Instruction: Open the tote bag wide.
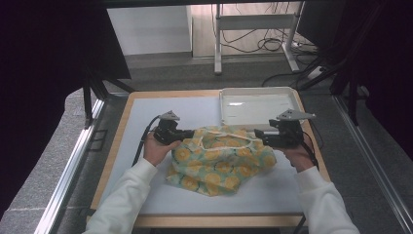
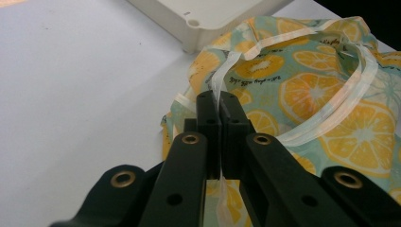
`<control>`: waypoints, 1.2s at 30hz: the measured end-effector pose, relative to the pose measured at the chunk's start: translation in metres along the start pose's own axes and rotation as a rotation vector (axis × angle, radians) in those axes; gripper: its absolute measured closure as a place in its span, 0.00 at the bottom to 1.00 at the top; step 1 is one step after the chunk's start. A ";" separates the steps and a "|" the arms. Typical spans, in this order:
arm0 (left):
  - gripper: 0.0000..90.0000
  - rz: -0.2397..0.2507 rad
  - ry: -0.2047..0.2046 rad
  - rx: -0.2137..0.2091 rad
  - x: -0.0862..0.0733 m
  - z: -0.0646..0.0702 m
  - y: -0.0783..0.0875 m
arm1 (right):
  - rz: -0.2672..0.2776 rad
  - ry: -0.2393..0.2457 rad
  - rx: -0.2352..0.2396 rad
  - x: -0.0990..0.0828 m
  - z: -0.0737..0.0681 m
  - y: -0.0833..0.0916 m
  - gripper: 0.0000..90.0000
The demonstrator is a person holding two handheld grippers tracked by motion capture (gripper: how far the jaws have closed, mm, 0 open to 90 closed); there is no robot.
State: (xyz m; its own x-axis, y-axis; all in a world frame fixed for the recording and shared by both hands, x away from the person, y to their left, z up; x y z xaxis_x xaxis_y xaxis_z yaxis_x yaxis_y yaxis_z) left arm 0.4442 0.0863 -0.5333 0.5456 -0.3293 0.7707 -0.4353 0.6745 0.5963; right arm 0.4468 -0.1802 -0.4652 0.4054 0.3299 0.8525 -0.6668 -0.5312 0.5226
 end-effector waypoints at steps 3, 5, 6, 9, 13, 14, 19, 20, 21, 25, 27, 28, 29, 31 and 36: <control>0.99 0.005 0.001 -0.002 0.001 0.001 0.001 | 0.002 -0.013 0.007 0.004 0.003 -0.009 0.32; 0.99 0.006 0.001 0.000 0.001 0.001 0.001 | -0.002 -0.016 0.011 0.003 0.005 -0.015 0.32; 0.99 0.005 0.001 0.000 0.001 0.001 0.001 | -0.001 -0.020 0.013 0.002 0.005 -0.017 0.32; 0.99 0.005 -0.003 0.002 0.000 0.001 0.000 | -0.017 -0.026 0.034 -0.003 0.005 -0.023 0.33; 0.99 0.001 -0.011 0.008 0.000 0.003 -0.002 | -0.019 -0.035 0.045 -0.006 0.007 -0.024 0.33; 0.99 0.001 -0.011 0.008 0.000 0.003 -0.002 | -0.020 -0.031 0.043 -0.007 0.007 -0.025 0.33; 0.99 0.002 -0.011 0.007 0.000 0.003 -0.002 | -0.044 -0.018 0.050 -0.012 0.005 -0.031 0.33; 0.99 0.002 -0.011 0.006 0.000 0.003 -0.001 | -0.049 -0.016 0.053 -0.013 0.004 -0.033 0.33; 0.99 0.002 -0.012 0.006 0.000 0.003 -0.001 | -0.056 -0.011 0.054 -0.014 0.003 -0.035 0.33; 0.99 0.000 -0.009 0.005 -0.001 0.002 -0.001 | -0.085 0.005 0.056 -0.020 0.000 -0.044 0.33; 0.99 0.001 -0.009 0.004 -0.001 0.002 -0.001 | -0.096 0.013 0.058 -0.021 -0.002 -0.047 0.33; 0.99 0.001 -0.008 0.004 -0.001 0.002 -0.002 | -0.099 0.014 0.058 -0.022 -0.002 -0.050 0.33; 0.99 0.001 -0.010 0.004 -0.001 0.002 -0.002 | -0.102 0.012 0.062 -0.022 -0.004 -0.052 0.33; 0.99 0.000 -0.009 0.004 -0.001 0.003 -0.002 | -0.114 0.019 0.066 -0.023 -0.005 -0.058 0.33; 0.99 0.002 -0.012 0.005 -0.001 0.003 -0.001 | -0.151 0.022 0.082 -0.030 -0.008 -0.073 0.34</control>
State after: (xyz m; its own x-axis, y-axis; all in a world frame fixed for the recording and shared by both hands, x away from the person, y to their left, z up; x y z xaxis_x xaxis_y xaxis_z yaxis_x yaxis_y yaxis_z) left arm 0.4427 0.0838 -0.5340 0.5364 -0.3356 0.7744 -0.4397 0.6721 0.5958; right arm 0.4782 -0.1451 -0.5288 0.4827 0.4275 0.7644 -0.5460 -0.5355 0.6443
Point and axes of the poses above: each handheld gripper's, and its own axes: y roughly backward along the jaws, x roughly out of its top, z roughly to its right, the point moved 10 cm from there along -y, roughly forward along the jaws
